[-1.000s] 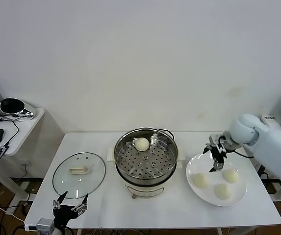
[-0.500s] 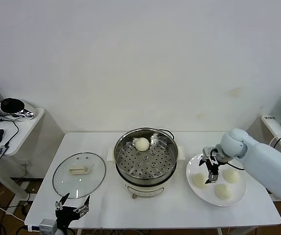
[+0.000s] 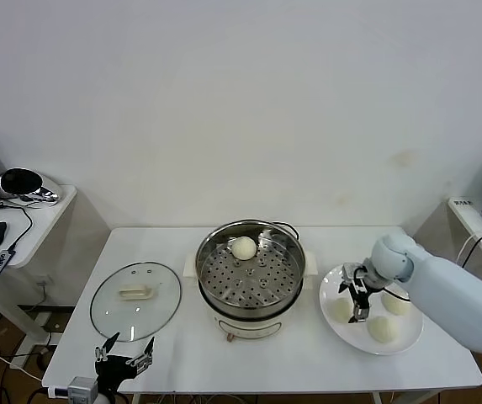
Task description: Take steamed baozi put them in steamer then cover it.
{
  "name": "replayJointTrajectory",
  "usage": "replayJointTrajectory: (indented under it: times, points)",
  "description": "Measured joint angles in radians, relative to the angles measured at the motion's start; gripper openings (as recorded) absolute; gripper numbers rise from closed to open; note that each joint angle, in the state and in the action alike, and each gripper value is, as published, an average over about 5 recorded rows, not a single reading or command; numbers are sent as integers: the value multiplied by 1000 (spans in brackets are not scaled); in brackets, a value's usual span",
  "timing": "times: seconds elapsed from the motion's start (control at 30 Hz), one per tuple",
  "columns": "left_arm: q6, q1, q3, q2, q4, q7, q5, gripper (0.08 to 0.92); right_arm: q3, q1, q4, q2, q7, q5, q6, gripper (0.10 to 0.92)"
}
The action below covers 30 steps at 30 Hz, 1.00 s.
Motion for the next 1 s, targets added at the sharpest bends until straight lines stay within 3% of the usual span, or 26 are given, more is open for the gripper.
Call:
replayJointTrajectory:
  times: [0.33, 0.7, 1.0]
  points:
    - [0, -9, 4, -3, 12, 0, -1, 823, 1, -6, -17, 14, 13, -4, -2, 818]
    - [0, -12, 3, -2, 15, 0, -1, 823, 4, 3, -18, 6, 14, -2, -5, 584]
    - [0, -11, 3, -5, 10, -1, -1, 823, -21, 57, 14, -32, -9, 38, -23, 552]
